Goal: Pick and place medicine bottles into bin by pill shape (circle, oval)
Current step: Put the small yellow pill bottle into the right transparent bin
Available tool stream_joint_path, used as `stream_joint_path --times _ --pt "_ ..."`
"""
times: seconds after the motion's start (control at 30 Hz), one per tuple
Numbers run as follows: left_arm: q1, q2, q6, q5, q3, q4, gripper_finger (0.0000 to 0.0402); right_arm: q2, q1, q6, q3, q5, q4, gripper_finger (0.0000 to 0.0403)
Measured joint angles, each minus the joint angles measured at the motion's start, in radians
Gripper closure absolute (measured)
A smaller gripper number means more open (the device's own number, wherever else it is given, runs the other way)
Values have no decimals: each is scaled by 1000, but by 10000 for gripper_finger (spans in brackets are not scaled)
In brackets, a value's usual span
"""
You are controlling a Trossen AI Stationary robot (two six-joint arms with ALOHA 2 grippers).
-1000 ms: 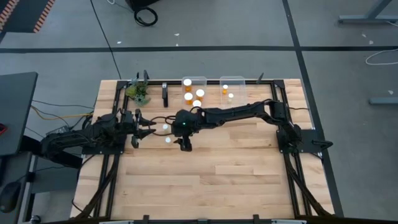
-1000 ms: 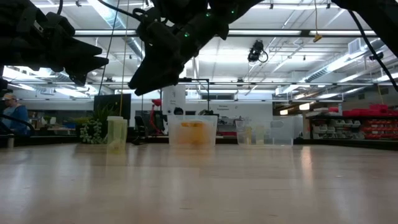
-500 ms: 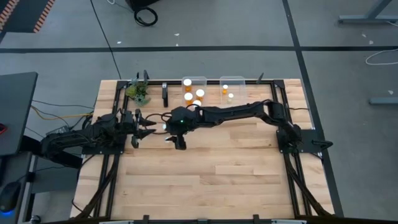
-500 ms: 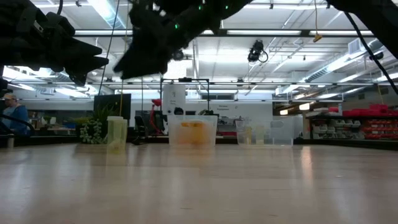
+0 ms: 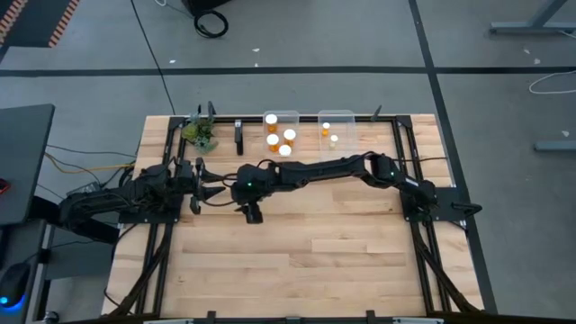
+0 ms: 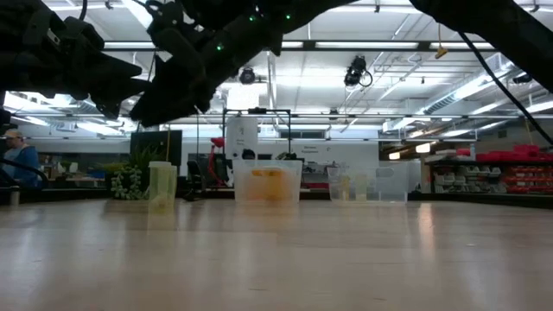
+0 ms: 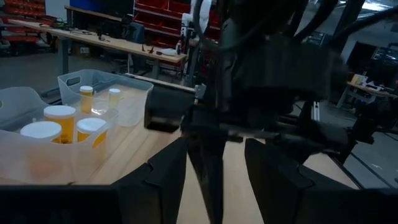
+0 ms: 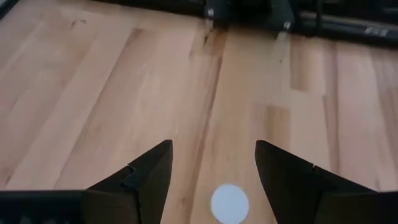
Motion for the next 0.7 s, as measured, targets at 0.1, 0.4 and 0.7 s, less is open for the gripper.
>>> stream_joint_path --times 0.1,0.4,0.7 --pt "0 0 0 0 0 0 230 -1 -5 -8 25 1 -2 167" --pt "0 0 0 0 0 0 230 0 2 -5 -17 -7 17 167" --pt "0 0 0 0 0 0 230 0 -11 -31 -107 12 119 167"
